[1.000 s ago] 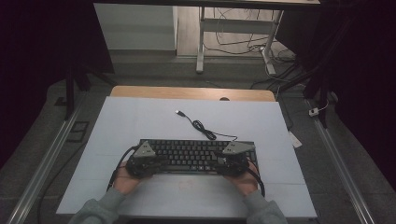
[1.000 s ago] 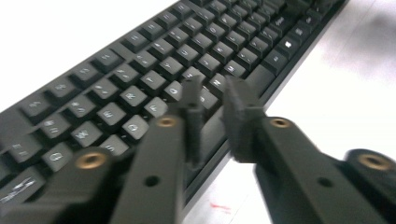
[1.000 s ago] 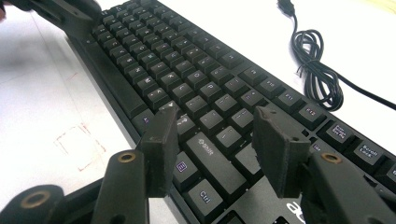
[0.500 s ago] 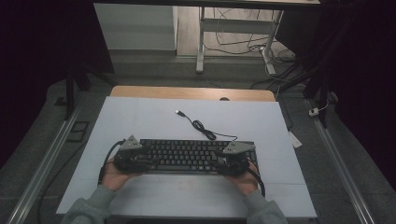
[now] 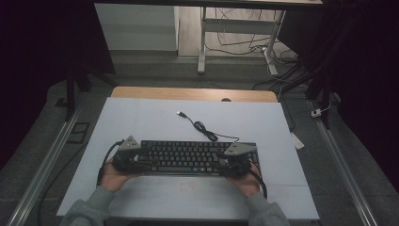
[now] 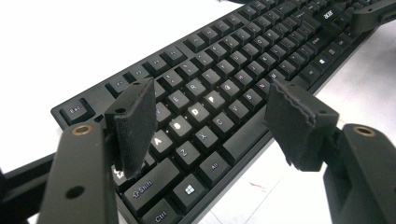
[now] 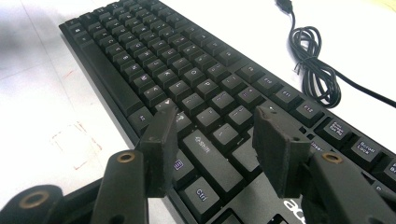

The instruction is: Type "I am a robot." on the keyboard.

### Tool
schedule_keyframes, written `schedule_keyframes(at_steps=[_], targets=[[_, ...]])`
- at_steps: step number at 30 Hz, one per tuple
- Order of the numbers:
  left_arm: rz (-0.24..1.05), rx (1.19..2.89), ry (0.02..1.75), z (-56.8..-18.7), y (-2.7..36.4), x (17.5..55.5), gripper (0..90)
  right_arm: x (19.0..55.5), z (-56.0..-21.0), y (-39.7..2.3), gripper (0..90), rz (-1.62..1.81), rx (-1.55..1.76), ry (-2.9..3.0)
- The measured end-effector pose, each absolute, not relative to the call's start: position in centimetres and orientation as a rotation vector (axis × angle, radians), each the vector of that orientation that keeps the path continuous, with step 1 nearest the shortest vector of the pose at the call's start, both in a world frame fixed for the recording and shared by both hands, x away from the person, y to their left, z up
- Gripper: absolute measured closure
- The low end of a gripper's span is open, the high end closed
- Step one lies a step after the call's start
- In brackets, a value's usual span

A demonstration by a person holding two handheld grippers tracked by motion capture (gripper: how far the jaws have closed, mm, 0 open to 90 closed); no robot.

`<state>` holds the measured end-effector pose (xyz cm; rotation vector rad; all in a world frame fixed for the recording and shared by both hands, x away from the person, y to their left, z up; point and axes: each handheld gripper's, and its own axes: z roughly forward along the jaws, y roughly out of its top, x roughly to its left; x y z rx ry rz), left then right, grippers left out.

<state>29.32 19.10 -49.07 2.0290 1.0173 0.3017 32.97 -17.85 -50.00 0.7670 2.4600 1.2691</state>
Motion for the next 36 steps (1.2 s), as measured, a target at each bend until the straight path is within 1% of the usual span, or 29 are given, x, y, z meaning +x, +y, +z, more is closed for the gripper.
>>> schedule_keyframes(at_steps=[12, 19, 22, 26, 34, 35, 36], targets=[[0.311, 2.029, 1.039, -49.3, 19.5, 29.5, 35.3, 33.0, -50.0, -17.8, 50.3, 1.263, 0.766, 2.464], [0.337, 2.024, 1.066, -49.5, 19.9, 29.7, 42.2, 32.9, -50.0, -17.8, 50.3, 1.267, 0.764, 2.461], [0.342, 2.027, 1.076, -49.8, 20.0, 29.9, 48.1, 32.9, -50.0, -17.8, 50.3, 1.261, 0.765, 2.462], [0.350, 2.035, 1.087, -50.2, 20.1, 30.2, 58.9, 32.9, -50.0, -17.8, 50.3, 1.260, 0.765, 2.463], [0.362, 2.073, 1.083, -50.7, 19.7, 30.5, 86.1, 32.9, -50.1, -17.7, 50.3, 1.257, 0.762, 2.467], [0.363, 2.081, 1.079, -50.7, 19.7, 30.5, 88.4, 32.9, -50.1, -17.7, 50.3, 1.256, 0.761, 2.468], [0.362, 2.087, 1.082, -50.8, 19.6, 30.6, 88.8, 32.9, -50.1, -17.7, 50.3, 1.256, 0.761, 2.468]])
